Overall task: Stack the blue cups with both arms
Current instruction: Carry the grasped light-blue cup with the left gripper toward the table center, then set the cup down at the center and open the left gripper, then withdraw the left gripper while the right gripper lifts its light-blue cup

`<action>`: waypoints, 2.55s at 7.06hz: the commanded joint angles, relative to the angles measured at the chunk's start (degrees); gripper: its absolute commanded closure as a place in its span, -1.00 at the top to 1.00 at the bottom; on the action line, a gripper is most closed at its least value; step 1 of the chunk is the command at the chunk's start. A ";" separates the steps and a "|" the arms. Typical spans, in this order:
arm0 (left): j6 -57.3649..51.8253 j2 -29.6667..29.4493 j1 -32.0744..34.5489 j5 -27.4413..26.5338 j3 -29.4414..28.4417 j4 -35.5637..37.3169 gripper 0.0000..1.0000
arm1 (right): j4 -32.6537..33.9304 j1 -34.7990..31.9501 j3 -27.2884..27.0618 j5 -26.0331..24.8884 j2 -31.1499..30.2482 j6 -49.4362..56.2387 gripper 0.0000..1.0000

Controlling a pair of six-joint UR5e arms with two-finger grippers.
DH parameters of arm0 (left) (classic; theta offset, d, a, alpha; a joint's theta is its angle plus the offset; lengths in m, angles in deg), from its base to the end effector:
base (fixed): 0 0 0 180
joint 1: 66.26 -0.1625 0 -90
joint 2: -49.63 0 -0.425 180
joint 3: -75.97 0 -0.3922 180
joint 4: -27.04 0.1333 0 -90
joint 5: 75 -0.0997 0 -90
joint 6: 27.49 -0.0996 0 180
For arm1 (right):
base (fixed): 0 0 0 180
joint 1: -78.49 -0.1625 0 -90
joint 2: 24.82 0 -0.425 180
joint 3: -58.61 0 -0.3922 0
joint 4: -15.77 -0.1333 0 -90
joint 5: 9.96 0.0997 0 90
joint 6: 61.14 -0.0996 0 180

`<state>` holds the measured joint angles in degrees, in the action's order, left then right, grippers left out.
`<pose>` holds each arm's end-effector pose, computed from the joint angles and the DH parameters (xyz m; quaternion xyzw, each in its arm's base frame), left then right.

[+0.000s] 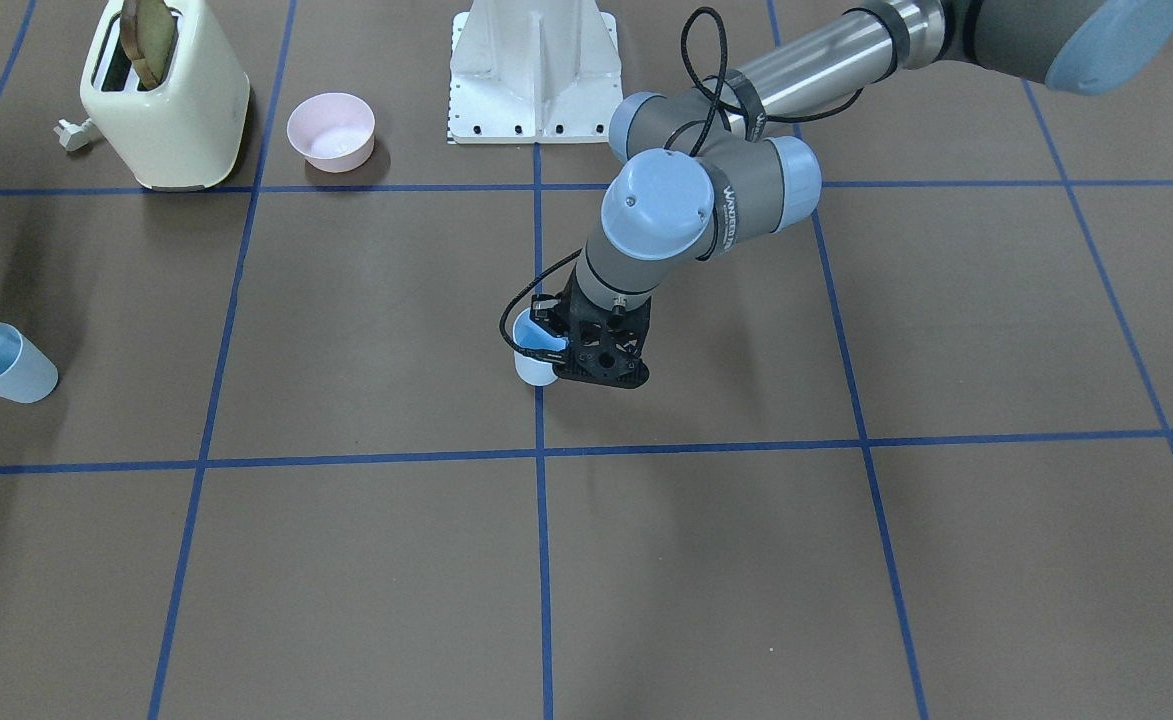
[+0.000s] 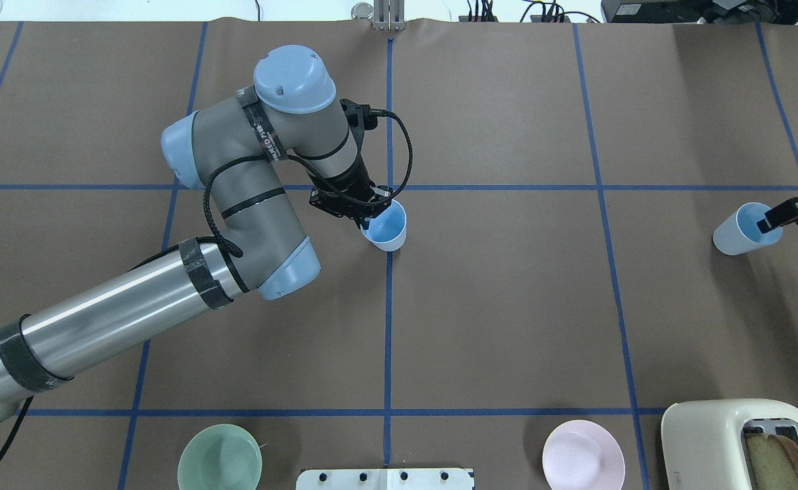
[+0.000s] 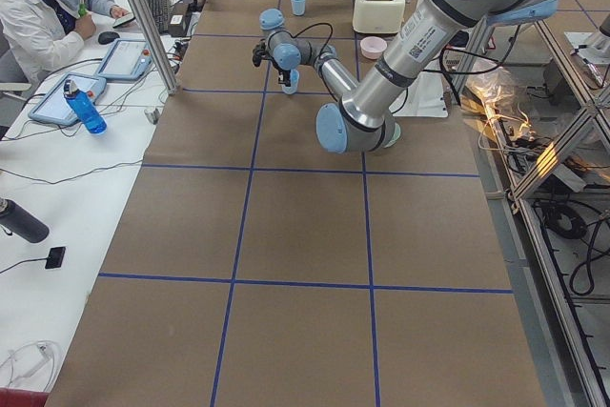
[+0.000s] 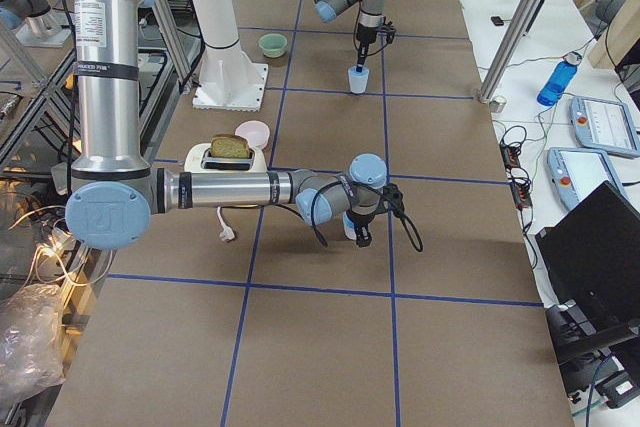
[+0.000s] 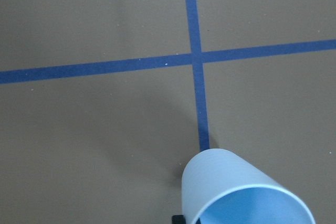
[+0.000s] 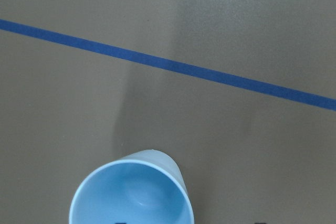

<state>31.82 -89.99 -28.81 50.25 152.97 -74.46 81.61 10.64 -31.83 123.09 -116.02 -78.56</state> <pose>0.5617 -0.5258 0.1840 -0.0114 0.4767 0.0719 0.8760 -0.1294 -0.4911 0.6198 0.0559 -0.4019 -0.1119 0.9071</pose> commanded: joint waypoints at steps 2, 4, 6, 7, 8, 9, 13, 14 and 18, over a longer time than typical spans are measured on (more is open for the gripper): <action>-0.16 -0.04 -0.10 0.00 -0.53 -0.46 -1.00 | 0.00 0.87 0.97 -0.33 1.02 0.02 -0.39; -0.24 -0.13 -0.02 0.00 -0.36 -0.63 -0.07 | 0.08 1.05 1.06 -0.42 1.37 0.02 -0.53; -0.25 0.05 -0.01 -0.18 -0.18 -3.17 0.76 | 0.17 1.05 1.06 -0.42 1.90 -0.33 -0.60; -0.25 0.05 0.07 -1.40 0.08 -3.27 0.88 | 0.26 1.05 1.06 -0.42 2.43 -0.42 -0.63; -0.33 0.40 0.42 -1.41 0.87 -3.18 0.93 | 0.43 1.05 0.97 -0.33 2.78 -0.50 -0.66; -0.68 0.75 1.90 -0.89 2.44 -3.01 0.95 | 0.52 0.96 0.88 -0.33 3.31 -0.51 -0.68; -4.79 7.06 9.10 6.83 7.80 -2.48 0.95 | 0.96 0.96 0.44 -0.07 4.36 -0.68 -0.71; -7.51 9.86 11.65 8.77 8.86 -2.48 0.95 | 1.92 0.53 0.35 0.37 5.67 -0.68 -0.71; -29.25 16.82 24.30 12.57 11.23 6.77 0.95 | 30.86 -0.10 -12.45 0.46 17.69 -1.12 -0.71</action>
<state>11.35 -74.81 -8.50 62.52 162.97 -73.25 103.08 10.47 -40.23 123.60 -102.46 -79.41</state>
